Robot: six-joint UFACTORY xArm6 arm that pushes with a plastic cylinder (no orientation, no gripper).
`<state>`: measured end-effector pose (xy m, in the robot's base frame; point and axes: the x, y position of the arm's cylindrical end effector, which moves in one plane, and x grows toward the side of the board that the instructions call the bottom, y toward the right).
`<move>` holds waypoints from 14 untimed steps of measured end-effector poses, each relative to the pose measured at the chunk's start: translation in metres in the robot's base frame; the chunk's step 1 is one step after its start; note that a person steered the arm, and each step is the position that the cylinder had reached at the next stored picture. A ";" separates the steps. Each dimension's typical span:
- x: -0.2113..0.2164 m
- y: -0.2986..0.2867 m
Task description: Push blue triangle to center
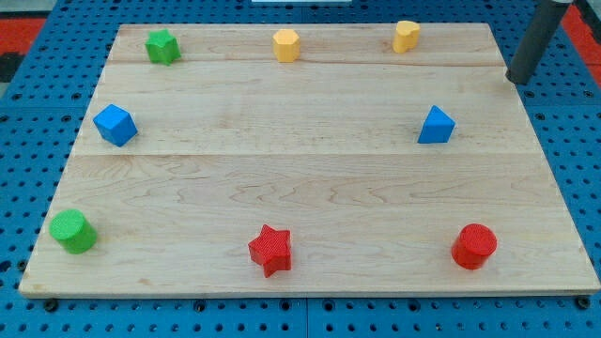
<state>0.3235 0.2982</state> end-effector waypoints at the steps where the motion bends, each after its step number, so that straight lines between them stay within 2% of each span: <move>1: 0.031 0.000; 2: 0.053 -0.014; 4: 0.083 -0.134; 6: 0.097 -0.224; 7: 0.097 -0.247; 10: 0.102 -0.243; 11: 0.146 -0.245; 12: 0.185 -0.290; 14: 0.149 -0.310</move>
<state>0.4729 -0.0118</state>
